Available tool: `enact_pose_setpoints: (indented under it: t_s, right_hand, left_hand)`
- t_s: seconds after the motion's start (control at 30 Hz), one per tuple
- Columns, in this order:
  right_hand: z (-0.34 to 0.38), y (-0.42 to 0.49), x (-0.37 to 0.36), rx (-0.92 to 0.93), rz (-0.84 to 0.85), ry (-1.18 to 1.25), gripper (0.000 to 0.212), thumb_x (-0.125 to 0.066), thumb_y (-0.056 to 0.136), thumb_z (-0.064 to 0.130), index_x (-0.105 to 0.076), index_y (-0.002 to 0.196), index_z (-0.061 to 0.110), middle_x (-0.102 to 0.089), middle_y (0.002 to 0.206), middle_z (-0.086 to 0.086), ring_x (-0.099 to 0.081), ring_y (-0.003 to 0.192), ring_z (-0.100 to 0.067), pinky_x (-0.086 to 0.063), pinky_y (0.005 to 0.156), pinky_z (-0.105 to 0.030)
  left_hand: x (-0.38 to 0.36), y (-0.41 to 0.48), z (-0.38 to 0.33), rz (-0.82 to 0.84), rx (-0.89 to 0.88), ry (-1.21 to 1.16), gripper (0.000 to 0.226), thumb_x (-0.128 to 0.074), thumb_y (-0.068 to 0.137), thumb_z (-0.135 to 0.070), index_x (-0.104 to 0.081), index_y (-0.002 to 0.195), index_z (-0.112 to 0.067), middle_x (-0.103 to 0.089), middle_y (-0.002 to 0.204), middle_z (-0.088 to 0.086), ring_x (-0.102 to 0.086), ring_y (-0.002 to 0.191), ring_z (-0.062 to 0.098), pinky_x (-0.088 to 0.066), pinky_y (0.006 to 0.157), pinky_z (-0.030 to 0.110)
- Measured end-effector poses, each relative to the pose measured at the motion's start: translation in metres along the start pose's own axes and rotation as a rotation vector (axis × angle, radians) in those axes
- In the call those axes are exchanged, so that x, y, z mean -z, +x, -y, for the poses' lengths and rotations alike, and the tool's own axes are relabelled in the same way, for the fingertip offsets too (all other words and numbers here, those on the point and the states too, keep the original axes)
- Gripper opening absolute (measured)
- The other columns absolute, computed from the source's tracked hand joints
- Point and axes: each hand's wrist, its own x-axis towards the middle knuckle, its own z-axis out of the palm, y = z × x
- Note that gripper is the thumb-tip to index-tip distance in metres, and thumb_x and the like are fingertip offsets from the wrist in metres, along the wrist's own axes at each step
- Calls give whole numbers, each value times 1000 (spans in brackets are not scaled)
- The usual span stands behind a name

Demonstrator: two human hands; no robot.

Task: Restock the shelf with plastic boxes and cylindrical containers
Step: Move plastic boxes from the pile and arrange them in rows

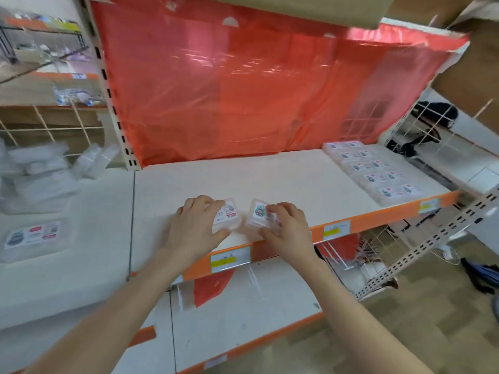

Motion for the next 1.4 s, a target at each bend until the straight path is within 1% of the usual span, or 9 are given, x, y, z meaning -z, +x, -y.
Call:
enact_pose_setpoints:
  t_s: [0.23,0.33,0.53,0.73,0.93,1.13,1.4]
  right_hand:
    - [-89,-13,54,-54,-32,-2,45,-71,76,16,-59,117,5,-53,119,-16,-46,110,-33,-32,93,-34]
    - [-116,-17,70,-101,-42,-17,47,-69,77,19,-57,121,8,-51,125,-13,-45,112,-32,-33,93,-34]
    - [-153,-8,87,-149,-75,0,46,-69,77,18,-57,120,9,-52,123,-11,-44,112,-30,-32,91,-33]
    - [-181,31,95,-118,-59,-23,46,-68,78,17,-56,121,7,-52,124,-13,-46,115,-31,-32,96,-35]
    - [-208,93,101,-92,-38,-91,49,-67,80,24,-54,126,13,-50,128,-8,-39,120,-29,-31,97,-36]
    - [-226,156,108,-32,37,-188,52,-60,84,27,-45,133,18,-43,134,-5,-35,124,-26,-30,99,-35]
    - [-234,205,100,76,212,-278,55,-56,85,26,-37,136,22,-37,136,-3,-32,126,-23,-27,97,-34]
  left_hand:
    - [-39,32,-94,5,-73,-74,61,-63,80,-43,-44,135,-24,-43,129,1,-34,120,21,-28,96,31]
    - [-51,42,-121,24,-102,-80,61,-62,80,-46,-45,135,-24,-43,129,0,-34,120,21,-28,96,30]
    - [-70,71,-155,58,-154,-89,60,-60,81,-46,-45,135,-23,-44,129,1,-33,121,21,-29,95,30]
    - [-89,118,-173,55,-154,-93,61,-62,80,-44,-45,134,-23,-45,127,2,-35,118,23,-30,95,32]
    - [-109,184,-182,36,-114,-80,59,-62,80,-40,-45,134,-24,-44,128,2,-35,119,24,-32,93,32]
    - [-122,238,-183,55,-22,-72,59,-60,79,-35,-42,135,-25,-41,131,-1,-33,122,22,-31,96,30]
    - [-133,257,-169,74,109,-42,60,-59,78,-30,-41,135,-26,-41,131,-2,-34,122,21,-30,98,29]
